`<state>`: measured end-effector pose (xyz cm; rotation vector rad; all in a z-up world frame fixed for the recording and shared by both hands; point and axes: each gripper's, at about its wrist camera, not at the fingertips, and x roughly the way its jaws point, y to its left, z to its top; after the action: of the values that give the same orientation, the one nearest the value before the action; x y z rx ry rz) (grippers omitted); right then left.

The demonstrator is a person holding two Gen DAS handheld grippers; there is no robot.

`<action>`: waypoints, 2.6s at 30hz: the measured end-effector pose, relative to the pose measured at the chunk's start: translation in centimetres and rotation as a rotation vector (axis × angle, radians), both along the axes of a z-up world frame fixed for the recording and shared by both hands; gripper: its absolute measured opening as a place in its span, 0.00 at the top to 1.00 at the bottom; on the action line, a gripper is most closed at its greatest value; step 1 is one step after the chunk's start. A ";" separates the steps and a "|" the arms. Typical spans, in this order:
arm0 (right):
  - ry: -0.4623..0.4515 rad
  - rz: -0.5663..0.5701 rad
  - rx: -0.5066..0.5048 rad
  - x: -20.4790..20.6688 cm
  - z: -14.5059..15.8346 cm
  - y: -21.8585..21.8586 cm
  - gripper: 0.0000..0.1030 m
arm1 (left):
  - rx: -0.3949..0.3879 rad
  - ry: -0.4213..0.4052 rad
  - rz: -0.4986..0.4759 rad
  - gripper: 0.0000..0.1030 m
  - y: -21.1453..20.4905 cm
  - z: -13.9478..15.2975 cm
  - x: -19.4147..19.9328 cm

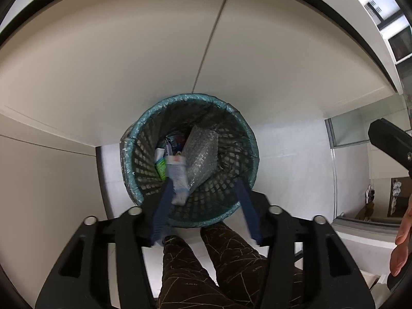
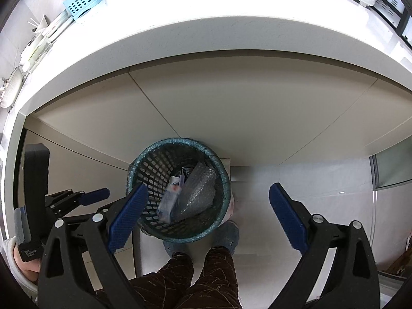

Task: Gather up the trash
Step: 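Raise both open tools back up over the counter, then grasp the yellow snack packet with the right tool while the left tool approaches the tissue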

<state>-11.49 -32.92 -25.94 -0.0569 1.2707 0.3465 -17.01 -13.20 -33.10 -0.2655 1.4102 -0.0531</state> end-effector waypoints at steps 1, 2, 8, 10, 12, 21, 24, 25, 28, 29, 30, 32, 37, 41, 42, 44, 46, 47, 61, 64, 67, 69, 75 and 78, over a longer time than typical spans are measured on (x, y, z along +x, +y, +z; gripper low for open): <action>0.000 0.003 0.000 0.0 0.2 0.0 0.11 | 0.001 -0.002 0.007 0.43 0.2 0.1 0.0; 0.000 0.004 0.000 0.1 0.1 0.0 0.11 | 0.007 -0.006 0.015 0.36 0.3 0.2 0.0; -0.008 0.007 0.003 0.1 0.7 0.9 0.11 | 0.020 -0.071 0.049 0.15 1.7 2.4 -0.5; -0.021 0.005 0.009 0.1 1.3 1.0 0.11 | 0.021 -0.100 0.054 0.09 2.4 3.4 -0.8; -0.035 0.001 0.018 0.2 2.0 1.2 0.11 | 0.023 -0.124 0.060 0.07 3.1 4.6 -1.2; -0.156 -0.038 0.049 1.9 7.1 2.4 0.11 | 0.036 -0.233 0.072 0.06 5.9 10.8 -1.1; -0.201 -0.041 0.063 3.1 9.1 2.9 0.11 | 0.043 -0.269 0.073 0.06 6.5 13.2 -0.1; -0.211 -0.042 0.065 3.6 9.7 3.0 0.11 | 0.045 -0.276 0.076 0.06 6.7 13.8 0.3; -0.237 -0.043 0.095 5.2 11.4 3.2 0.11 | 0.054 -0.299 0.085 0.06 6.9 15.7 2.0; -0.247 -0.038 0.103 5.8 12.1 3.2 0.11 | 0.058 -0.310 0.087 0.06 6.9 16.3 2.7; -0.257 -0.029 0.110 6.4 12.5 3.3 0.11 | 0.070 -0.319 0.093 0.06 6.9 16.9 3.4; -0.273 -0.012 0.116 7.8 13.6 3.6 0.11 | 0.083 -0.329 0.116 0.06 7.0 17.8 4.5; -0.279 0.010 0.130 11.4 15.0 4.0 0.11 | 0.089 -0.346 0.165 0.06 7.3 19.5 7.8; -0.267 0.020 0.135 14.0 15.5 4.0 0.11 | 0.102 -0.355 0.191 0.06 7.8 20.7 9.8; -0.263 0.021 0.133 14.4 15.6 4.1 0.11 | 0.110 -0.359 0.198 0.06 8.0 21.1 10.3; -0.255 0.024 0.125 15.7 15.7 4.3 0.11 | 0.117 -0.363 0.208 0.06 8.3 21.6 11.0; -0.246 0.019 0.119 16.6 15.6 4.4 0.11 | 0.123 -0.361 0.215 0.06 8.7 21.9 11.7; -0.238 0.015 0.113 17.1 15.5 4.6 0.11 | 0.125 -0.360 0.217 0.06 8.9 21.9 12.1; -0.182 -0.101 0.061 23.9 14.4 8.8 0.11 | 0.110 -0.354 0.139 0.06 13.2 20.5 19.9; -0.163 -0.126 0.049 25.9 14.2 10.5 0.11 | 0.088 -0.352 0.117 0.06 14.6 20.2 21.9; -0.166 -0.137 0.029 27.8 13.6 12.1 0.11 | 0.074 -0.342 0.100 0.06 16.1 19.8 23.9; -0.161 -0.154 0.019 29.1 13.0 12.9 0.11 | 0.068 -0.339 0.081 0.06 17.0 19.6 25.0; -0.119 -0.212 -0.022 32.9 10.7 13.9 0.11 | 0.069 -0.335 0.059 0.06 19.7 19.4 28.1; -0.093 -0.229 -0.033 34.4 9.6 14.0 0.11 | 0.071 -0.327 0.049 0.06 20.3 19.0 29.0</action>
<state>22.86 -18.88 -16.34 0.0441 1.1767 0.1239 12.03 7.06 -14.07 -0.2208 1.0778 -0.0051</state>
